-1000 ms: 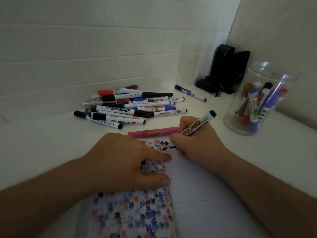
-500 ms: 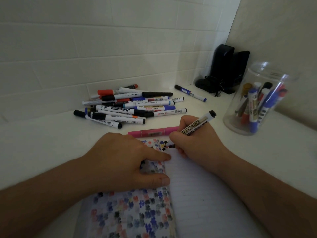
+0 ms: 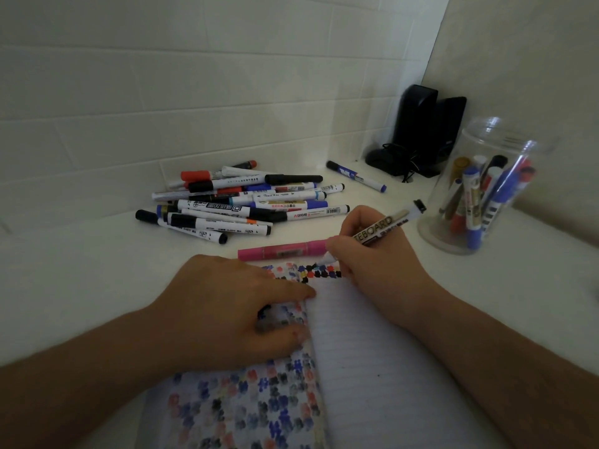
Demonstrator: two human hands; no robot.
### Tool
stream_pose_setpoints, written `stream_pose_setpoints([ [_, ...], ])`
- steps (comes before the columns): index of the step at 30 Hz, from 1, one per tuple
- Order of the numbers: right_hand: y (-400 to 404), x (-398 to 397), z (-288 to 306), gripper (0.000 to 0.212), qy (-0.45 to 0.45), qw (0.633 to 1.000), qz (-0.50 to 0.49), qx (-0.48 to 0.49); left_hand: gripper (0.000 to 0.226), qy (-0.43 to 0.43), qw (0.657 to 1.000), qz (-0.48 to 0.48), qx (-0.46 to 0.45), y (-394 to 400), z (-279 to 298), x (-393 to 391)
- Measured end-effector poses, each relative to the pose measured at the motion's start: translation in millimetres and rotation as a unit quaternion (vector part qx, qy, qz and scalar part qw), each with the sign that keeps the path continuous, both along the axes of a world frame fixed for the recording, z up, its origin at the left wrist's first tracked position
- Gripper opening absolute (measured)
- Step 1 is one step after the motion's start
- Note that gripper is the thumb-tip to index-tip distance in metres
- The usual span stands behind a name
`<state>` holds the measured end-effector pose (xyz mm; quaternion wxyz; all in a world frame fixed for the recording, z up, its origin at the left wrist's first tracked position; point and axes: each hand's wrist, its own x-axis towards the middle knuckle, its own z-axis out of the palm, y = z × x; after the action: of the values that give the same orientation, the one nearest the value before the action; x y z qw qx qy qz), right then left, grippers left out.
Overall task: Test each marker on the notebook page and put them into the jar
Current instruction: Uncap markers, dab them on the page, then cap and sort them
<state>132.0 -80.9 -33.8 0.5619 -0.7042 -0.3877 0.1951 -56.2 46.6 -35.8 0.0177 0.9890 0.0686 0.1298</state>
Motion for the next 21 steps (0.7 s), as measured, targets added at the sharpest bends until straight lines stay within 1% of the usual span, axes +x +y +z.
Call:
stream_pose_setpoints([
  [2, -6.9, 1.2, 3.2, 0.018, 0.021, 0.998, 0.036, 0.053, 0.037, -0.040, 0.997, 0.019, -0.067, 1.0, -1.0, -3.8],
  [3, -10.8, 0.5, 5.6, 0.016, 0.033, 0.995, 0.059, 0.076, 0.024, -0.061, 0.989, 0.031, -0.129, 2.8, -1.5, -4.3],
  [5, -16.2, -0.9, 10.2, 0.011, 0.093, 0.983, 0.104, 0.116, 0.009, -0.116, 0.956, 0.048, -0.263, 8.6, -1.2, -3.0],
  [6, -17.7, -0.9, 12.4, 0.005, 0.144, 0.973, 0.124, 0.129, 0.008, -0.138, 0.939, 0.050, -0.311, 12.0, -1.1, -1.4],
  [7, -18.9, -0.7, 14.4, 0.005, 0.201, 0.960, 0.144, 0.134, 0.015, -0.146, 0.928, 0.049, -0.338, 14.4, -1.2, 0.6],
  [8, -19.9, 0.3, 15.5, 0.011, 0.250, 0.945, 0.165, 0.134, 0.021, -0.145, 0.924, 0.044, -0.351, 16.1, -1.7, 2.8],
  [9, -20.8, 1.3, 16.0, 0.020, 0.280, 0.933, 0.184, 0.129, 0.025, -0.139, 0.923, 0.041, -0.356, 16.1, -2.0, 4.8],
  [11, -22.1, 2.2, 15.5, 0.034, 0.299, 0.926, 0.203, 0.114, 0.026, -0.137, 0.925, 0.035, -0.354, 15.3, -2.4, 7.7],
  [16, -20.3, 1.4, 12.2, 0.038, 0.294, 0.932, 0.191, 0.094, 0.027, -0.157, 0.926, 0.017, -0.343, 11.2, -1.9, 8.6],
  [21, -17.8, -0.9, 12.6, 0.027, 0.291, 0.936, 0.173, 0.091, 0.026, -0.150, 0.928, 0.002, -0.340, 9.8, -0.7, 8.0],
])
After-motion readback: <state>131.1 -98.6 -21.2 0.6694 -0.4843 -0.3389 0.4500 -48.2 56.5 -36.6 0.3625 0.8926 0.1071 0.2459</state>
